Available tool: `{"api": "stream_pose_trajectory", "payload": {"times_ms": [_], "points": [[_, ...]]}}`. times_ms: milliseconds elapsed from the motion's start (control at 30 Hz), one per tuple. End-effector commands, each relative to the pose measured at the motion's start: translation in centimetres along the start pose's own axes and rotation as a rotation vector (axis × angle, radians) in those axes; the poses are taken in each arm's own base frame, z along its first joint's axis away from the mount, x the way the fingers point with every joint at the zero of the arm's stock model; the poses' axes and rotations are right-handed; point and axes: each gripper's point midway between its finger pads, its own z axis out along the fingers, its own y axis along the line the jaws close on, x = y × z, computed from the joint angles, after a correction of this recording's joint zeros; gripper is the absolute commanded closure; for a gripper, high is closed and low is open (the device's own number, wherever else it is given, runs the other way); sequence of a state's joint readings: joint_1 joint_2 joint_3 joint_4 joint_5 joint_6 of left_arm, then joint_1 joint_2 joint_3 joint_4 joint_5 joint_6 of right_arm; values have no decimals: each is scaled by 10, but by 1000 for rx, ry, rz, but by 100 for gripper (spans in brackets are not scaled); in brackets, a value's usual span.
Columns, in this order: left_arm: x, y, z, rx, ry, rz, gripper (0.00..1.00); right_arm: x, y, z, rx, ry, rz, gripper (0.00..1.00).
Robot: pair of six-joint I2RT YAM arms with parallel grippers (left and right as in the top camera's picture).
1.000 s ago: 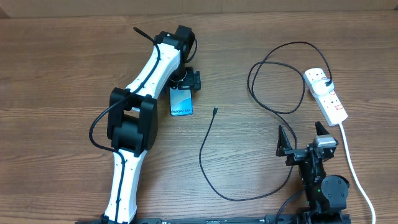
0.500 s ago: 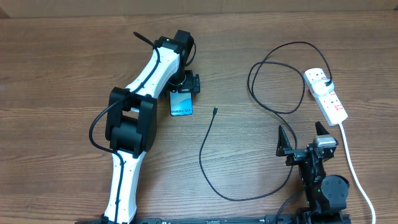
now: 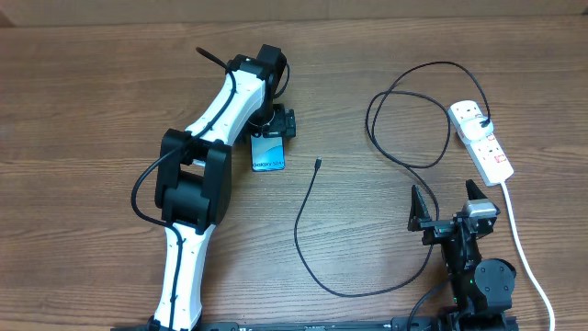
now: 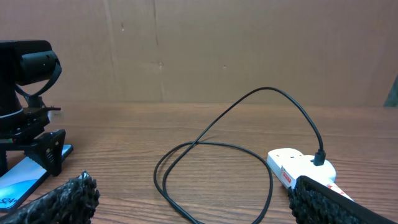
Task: Plug charger to phone and switch on socket
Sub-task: 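Close the left gripper on the phone's top edge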
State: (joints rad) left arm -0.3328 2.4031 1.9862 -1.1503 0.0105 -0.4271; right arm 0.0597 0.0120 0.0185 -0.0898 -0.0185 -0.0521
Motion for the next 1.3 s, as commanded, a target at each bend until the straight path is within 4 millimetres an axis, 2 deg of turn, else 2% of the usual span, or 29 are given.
{"api": "stream_pose_trajectory", "payload": {"times_ms": [0, 933, 1133, 1267], "points": [[10, 11, 22, -42, 47, -31, 0, 2, -1, 0, 6, -4, -2, 0], [11, 11, 22, -45, 53, -28, 9, 2, -1, 0, 6, -4, -2, 0], [11, 11, 22, -45, 52, -27, 18, 2, -1, 0, 6, -4, -2, 0], [11, 11, 22, -45, 53, -27, 18, 2, -1, 0, 6, -4, -2, 0]]}}
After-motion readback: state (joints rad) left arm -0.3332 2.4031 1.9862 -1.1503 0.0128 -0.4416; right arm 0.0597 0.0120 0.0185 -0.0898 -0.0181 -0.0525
